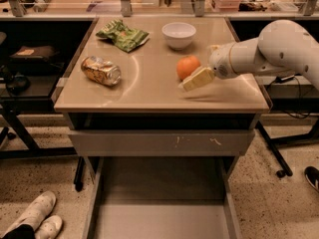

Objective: Place orange into middle drawer

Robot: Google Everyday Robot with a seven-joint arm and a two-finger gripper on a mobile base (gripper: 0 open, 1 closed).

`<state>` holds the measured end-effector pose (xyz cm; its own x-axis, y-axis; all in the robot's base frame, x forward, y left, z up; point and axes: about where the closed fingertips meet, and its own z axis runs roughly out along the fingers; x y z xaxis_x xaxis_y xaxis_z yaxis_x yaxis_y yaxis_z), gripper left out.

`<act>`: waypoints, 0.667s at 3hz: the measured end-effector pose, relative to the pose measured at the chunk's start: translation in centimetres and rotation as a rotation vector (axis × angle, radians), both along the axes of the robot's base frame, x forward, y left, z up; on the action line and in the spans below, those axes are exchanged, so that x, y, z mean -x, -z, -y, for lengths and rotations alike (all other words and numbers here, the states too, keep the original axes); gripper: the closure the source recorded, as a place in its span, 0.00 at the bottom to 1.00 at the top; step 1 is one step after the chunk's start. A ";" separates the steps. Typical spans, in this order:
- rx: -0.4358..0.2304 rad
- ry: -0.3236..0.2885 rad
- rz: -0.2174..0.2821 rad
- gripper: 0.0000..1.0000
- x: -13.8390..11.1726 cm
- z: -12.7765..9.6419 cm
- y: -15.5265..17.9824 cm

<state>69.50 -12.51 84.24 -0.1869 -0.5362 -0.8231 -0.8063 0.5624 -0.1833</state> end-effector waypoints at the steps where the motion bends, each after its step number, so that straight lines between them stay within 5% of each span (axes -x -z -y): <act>1: 0.000 0.000 0.000 0.19 0.0 0.0 0.0; 2: 0.000 0.000 0.000 0.43 0.0 0.0 0.0</act>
Offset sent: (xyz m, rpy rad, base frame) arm 0.0001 0.0000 -0.0001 0.0001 0.0001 0.0000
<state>69.51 -12.51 84.23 -0.1869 -0.5362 -0.8232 -0.8064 0.5623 -0.1832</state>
